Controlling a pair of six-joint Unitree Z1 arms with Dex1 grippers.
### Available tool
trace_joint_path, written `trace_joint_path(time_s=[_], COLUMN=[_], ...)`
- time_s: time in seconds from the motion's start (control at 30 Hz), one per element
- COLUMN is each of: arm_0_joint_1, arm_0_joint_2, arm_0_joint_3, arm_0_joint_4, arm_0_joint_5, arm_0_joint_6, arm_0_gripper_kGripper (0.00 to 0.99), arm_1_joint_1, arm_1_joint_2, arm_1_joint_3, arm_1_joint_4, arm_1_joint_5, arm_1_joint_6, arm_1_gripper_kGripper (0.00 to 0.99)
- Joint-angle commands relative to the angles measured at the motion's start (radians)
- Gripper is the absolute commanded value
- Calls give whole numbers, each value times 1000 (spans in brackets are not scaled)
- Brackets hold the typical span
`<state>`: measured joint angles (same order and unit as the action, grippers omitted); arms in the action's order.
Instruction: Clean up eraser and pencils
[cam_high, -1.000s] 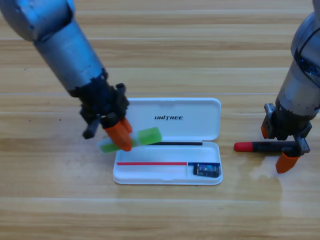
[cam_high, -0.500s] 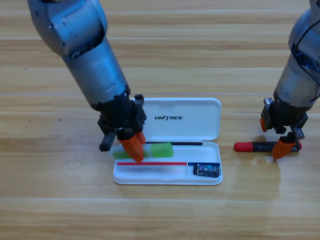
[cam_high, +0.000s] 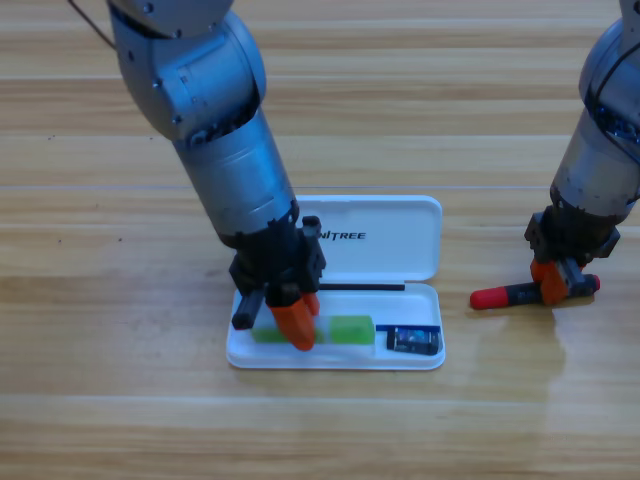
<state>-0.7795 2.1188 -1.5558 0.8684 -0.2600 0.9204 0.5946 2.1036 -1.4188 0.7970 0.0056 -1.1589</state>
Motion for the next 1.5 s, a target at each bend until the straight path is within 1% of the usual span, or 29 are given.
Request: trace_joint_path(time_s=[0.03, 0.27, 0.37, 0.47, 0.63, 0.9, 1.23, 1.5], arm_0_joint_1=[-20, -17, -17, -17, -17, -17, -17, -17], arm_0_joint_2=[53, 70, 79, 89, 95, 95, 104, 118], arm_0_joint_3=[-6, -18, -39, -73, -101, -86, -73, -73], arm_0_joint_4=[4, 18, 37, 63, 89, 96, 98, 96], arm_0_joint_5=[22, 33, 45, 48, 62, 82, 88, 90], arm_0_joint_6=[-15, -43, -64, -94, -127, -132, -135, -130], arm_0_gripper_kGripper=[0, 0, 0, 0, 0, 0, 0, 0], arm_1_joint_1=[-27, -16, 2, 14, 36, 65, 80, 80], arm_1_joint_2=[26, -106, -154, -178, -180, -171, -172, -169], arm_1_joint_3=[23, 21, 20, 15, 14, -2, -20, -25], arm_1_joint_4=[22, 91, 148, 185, 194, 196, 196, 196], arm_1_joint_5=[19, 27, 59, 100, 120, 140, 157, 157], arm_1_joint_6=[22, 123, 151, 173, 192, 223, 246, 248], arm_1_gripper_kGripper=[0, 0, 0, 0, 0, 0, 0, 0])
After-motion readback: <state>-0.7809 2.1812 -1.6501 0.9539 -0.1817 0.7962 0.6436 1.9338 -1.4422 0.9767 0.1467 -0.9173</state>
